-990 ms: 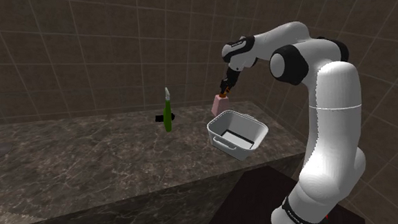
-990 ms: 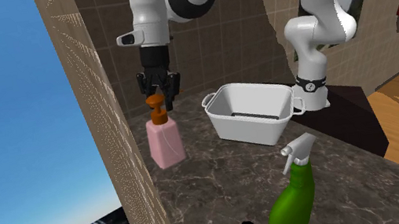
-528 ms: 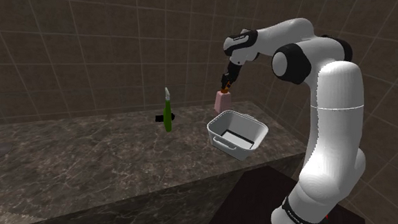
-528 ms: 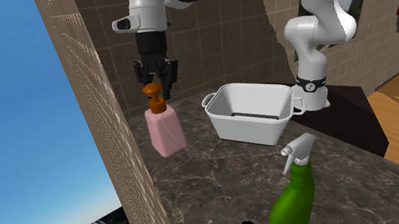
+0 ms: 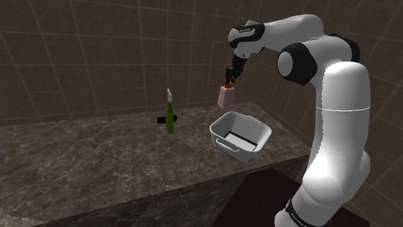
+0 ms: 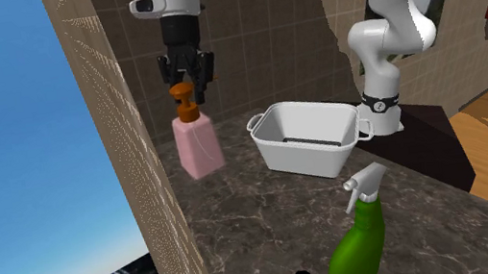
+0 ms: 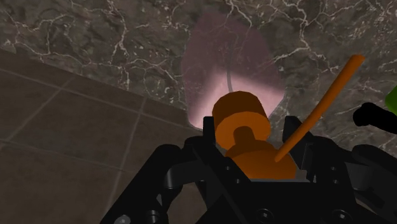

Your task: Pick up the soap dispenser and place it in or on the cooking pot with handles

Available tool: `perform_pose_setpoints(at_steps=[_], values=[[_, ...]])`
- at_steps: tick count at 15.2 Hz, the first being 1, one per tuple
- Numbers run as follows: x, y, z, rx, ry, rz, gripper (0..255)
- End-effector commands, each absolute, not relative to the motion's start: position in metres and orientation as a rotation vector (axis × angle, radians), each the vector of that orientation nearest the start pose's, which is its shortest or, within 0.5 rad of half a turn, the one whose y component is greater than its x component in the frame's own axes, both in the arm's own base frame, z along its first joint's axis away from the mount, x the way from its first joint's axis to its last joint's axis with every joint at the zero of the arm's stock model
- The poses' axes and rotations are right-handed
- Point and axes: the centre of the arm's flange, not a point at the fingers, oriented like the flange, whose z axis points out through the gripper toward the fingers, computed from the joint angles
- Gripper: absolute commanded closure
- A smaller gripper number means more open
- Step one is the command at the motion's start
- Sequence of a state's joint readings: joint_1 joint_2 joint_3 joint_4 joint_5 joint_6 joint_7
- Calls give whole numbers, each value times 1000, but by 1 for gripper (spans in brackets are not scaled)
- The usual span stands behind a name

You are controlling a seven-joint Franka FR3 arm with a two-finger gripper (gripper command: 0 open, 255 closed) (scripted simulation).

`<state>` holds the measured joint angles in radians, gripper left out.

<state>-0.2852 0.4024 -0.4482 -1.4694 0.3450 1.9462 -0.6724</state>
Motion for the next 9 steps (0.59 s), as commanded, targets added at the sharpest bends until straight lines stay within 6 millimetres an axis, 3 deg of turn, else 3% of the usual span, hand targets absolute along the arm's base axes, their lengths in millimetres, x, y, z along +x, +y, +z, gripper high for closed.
perform_pose_setpoints(at_steps=[1,9], values=[[552,-403,489,-3074,197,-295,255],[552,-403,532,-3074,197,-295,255]])
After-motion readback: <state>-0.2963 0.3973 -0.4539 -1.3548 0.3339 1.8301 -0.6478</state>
